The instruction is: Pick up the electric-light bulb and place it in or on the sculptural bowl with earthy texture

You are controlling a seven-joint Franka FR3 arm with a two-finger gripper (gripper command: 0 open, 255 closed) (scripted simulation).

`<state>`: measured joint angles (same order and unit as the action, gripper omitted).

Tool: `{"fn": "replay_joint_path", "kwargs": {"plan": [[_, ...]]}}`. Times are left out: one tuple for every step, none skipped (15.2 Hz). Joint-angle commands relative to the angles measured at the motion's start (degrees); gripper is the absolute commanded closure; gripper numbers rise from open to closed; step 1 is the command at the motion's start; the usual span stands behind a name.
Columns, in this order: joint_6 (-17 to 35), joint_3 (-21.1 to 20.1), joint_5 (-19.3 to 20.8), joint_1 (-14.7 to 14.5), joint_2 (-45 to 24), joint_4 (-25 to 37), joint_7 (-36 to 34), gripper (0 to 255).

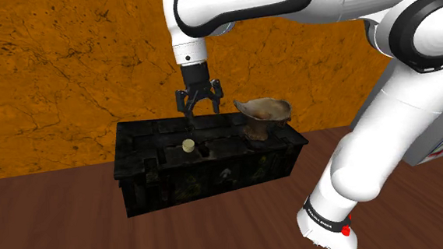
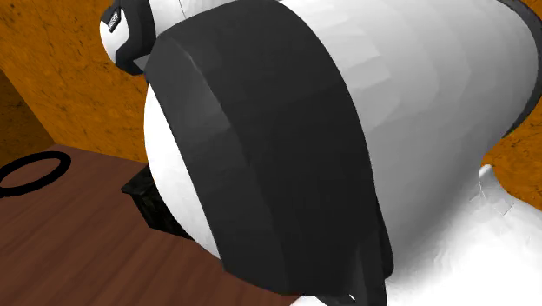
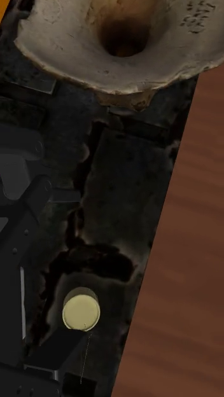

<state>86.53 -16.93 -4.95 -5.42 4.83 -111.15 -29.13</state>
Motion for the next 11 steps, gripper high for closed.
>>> {"fn": "replay_joint_path", "kwargs": {"plan": [[-0.4, -1.1, -0.1, -0.8, -5.0, 3.7, -2.7, 0], [-0.6, -1.6, -0.1, -1.2, -7.5, 5.7, -4.0, 0], [-0.9, -2.0, 0.0, -1.7, -10.1, 7.7, -5.2, 0], [-1.3, -2.3, 0.1, -2.2, -12.7, 9.9, -6.4, 0], [-1.4, -2.4, 0.1, -2.5, -13.5, 10.6, -6.8, 0], [-0.6, -2.4, 0.0, -2.5, -13.2, 9.5, -6.7, 0], [0.2, -2.4, 0.0, -2.5, -12.9, 8.4, -6.6, 0], [1.0, -2.4, -0.1, -2.5, -12.7, 7.4, -6.6, 0], [1.7, -2.4, -0.2, -2.5, -12.4, 6.4, -6.5, 0], [2.5, -2.4, -0.3, -2.5, -12.2, 5.4, -6.4, 0], [3.3, -2.4, -0.4, -2.5, -12.0, 4.4, -6.4, 0]]}}
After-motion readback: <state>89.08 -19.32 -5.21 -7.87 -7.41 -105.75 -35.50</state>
